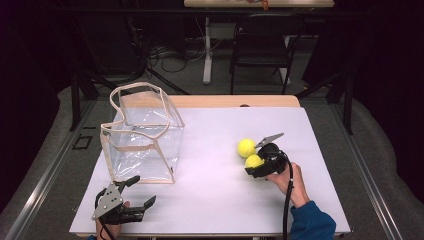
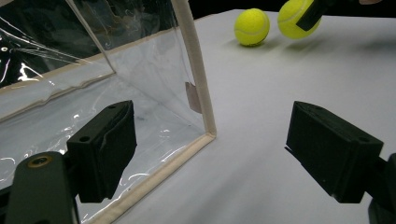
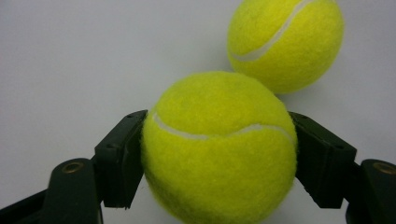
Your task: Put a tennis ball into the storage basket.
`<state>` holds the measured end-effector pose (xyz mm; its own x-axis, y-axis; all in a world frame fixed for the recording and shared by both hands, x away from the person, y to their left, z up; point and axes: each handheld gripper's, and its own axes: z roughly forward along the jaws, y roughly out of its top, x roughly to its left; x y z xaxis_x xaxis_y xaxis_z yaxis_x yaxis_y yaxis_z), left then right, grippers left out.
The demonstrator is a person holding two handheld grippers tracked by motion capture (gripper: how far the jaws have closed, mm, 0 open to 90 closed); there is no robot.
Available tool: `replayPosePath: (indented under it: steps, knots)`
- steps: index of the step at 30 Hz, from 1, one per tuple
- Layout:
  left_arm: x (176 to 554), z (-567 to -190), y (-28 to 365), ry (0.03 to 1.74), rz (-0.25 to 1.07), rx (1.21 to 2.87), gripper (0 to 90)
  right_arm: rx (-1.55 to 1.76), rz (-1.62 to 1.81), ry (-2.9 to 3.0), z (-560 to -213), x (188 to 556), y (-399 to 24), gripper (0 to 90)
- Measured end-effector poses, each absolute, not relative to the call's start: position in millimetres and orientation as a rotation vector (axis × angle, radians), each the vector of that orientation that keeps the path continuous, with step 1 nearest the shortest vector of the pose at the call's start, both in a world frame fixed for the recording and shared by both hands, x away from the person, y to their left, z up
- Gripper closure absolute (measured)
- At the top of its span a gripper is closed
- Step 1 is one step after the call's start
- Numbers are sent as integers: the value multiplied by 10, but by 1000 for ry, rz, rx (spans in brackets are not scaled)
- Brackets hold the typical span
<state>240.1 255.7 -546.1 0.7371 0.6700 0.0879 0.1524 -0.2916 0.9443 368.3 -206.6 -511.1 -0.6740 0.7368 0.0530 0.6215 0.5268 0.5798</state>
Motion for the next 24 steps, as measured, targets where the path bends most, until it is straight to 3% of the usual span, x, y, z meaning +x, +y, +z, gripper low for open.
replayPosePath:
  steps: [24]
  knots:
    - [2391,-5454,2558,631,583,1824,159,1064,838,2603,-4989,3688,-1851,258]
